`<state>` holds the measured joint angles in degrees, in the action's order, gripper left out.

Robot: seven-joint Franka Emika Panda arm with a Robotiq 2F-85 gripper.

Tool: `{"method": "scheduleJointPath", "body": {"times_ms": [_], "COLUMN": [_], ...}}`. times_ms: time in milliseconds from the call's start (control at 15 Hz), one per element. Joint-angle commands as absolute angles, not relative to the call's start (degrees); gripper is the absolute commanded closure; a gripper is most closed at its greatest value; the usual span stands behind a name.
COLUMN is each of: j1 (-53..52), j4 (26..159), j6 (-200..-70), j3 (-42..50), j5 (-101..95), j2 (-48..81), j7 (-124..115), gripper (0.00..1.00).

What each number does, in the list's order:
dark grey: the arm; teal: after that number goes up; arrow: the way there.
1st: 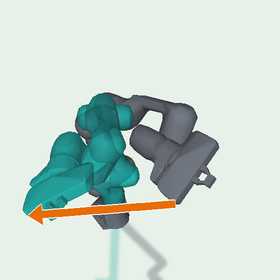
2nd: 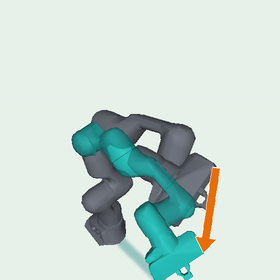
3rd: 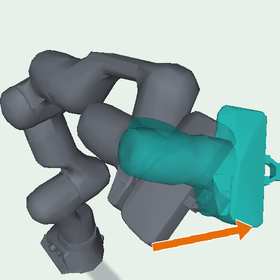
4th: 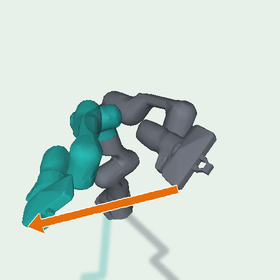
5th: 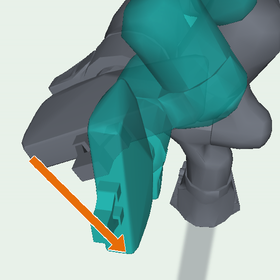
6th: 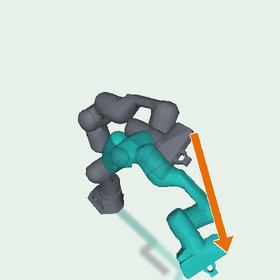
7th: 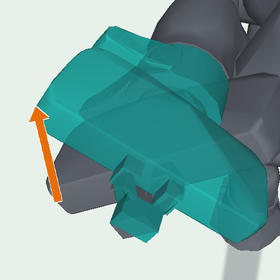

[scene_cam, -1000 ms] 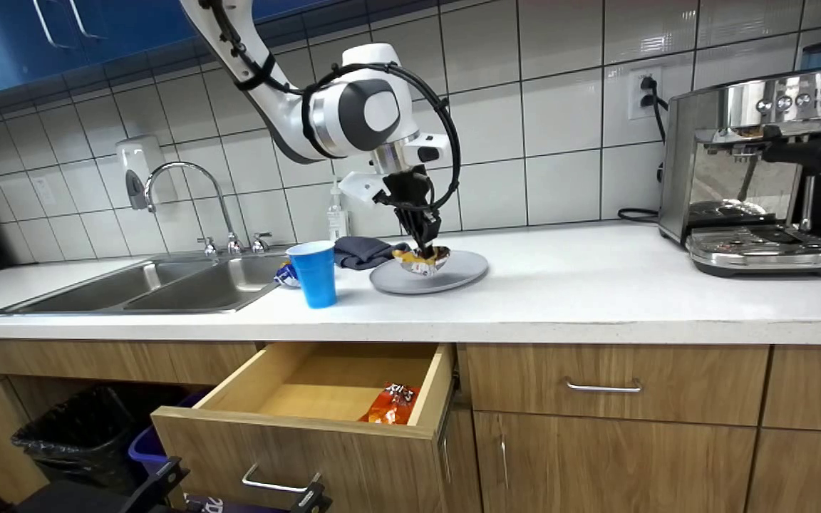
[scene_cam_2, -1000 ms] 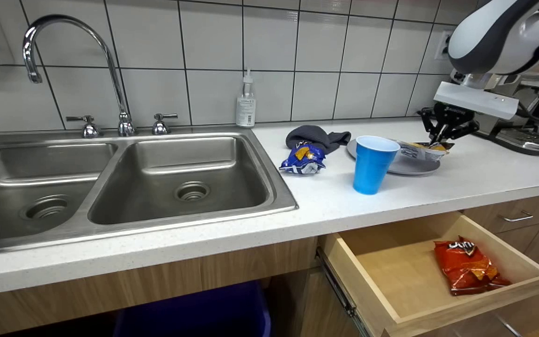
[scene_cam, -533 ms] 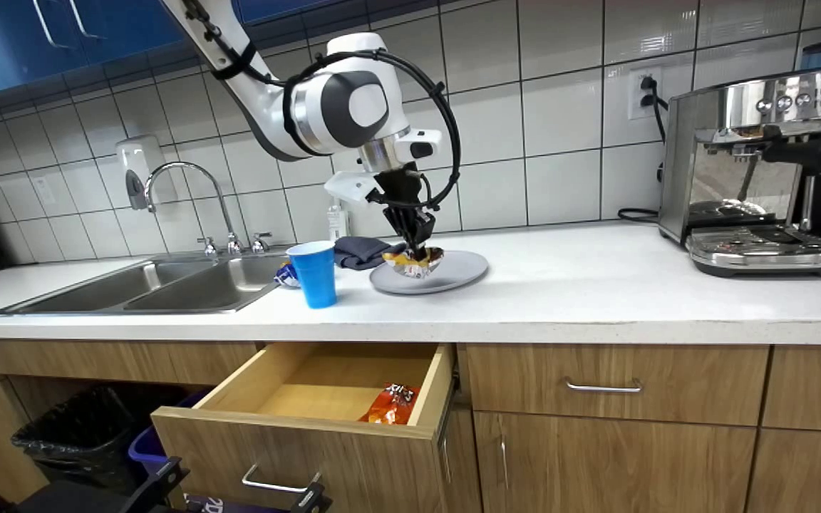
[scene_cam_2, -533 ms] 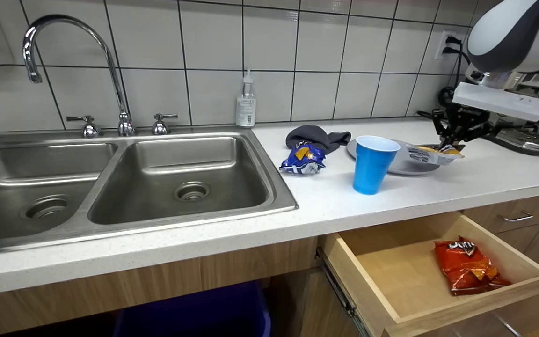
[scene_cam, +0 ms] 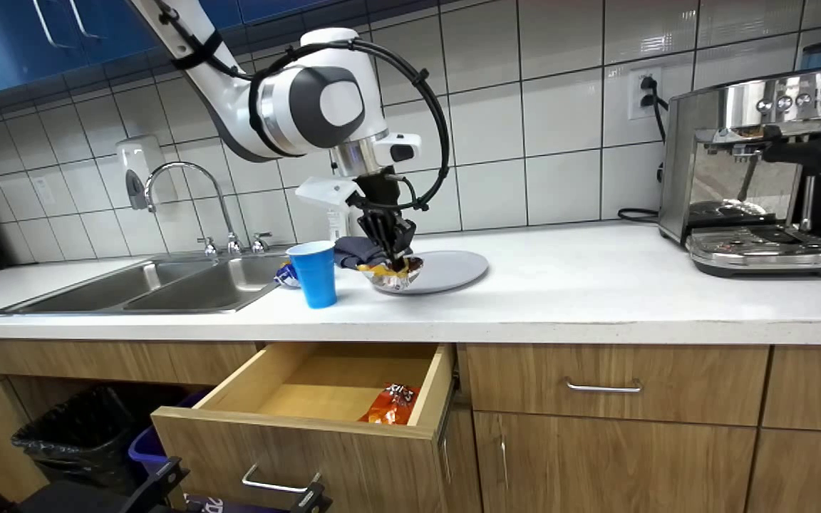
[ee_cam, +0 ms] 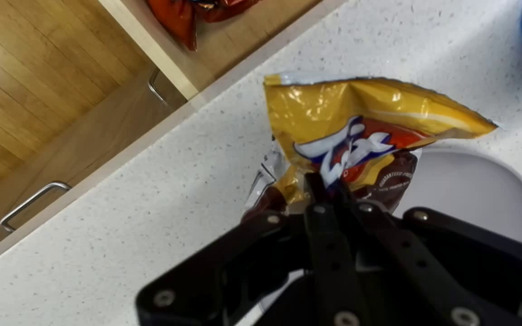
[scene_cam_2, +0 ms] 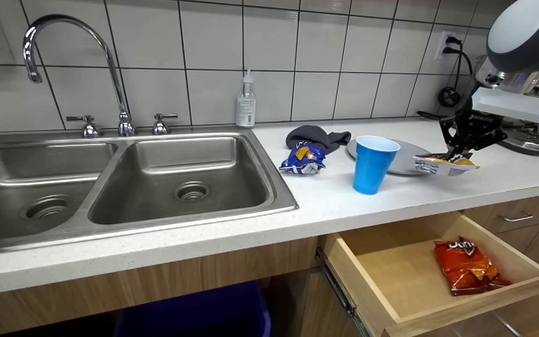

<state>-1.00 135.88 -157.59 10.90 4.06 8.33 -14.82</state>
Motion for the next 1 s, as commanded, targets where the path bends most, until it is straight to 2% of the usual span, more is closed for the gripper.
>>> {"method": "scheduleJointPath", "body": {"times_ms": [0, 933], "j1": [0.8, 0.7], "j4": [140.9, 151.2], "j6": [-157.7, -156.1], "j3": [8.7, 5.3], "j5": [2.9, 3.1], "j2": [3.8, -1.5], "j7": [-11.3, 6.0], "gripper": [0.99, 0.99]}}
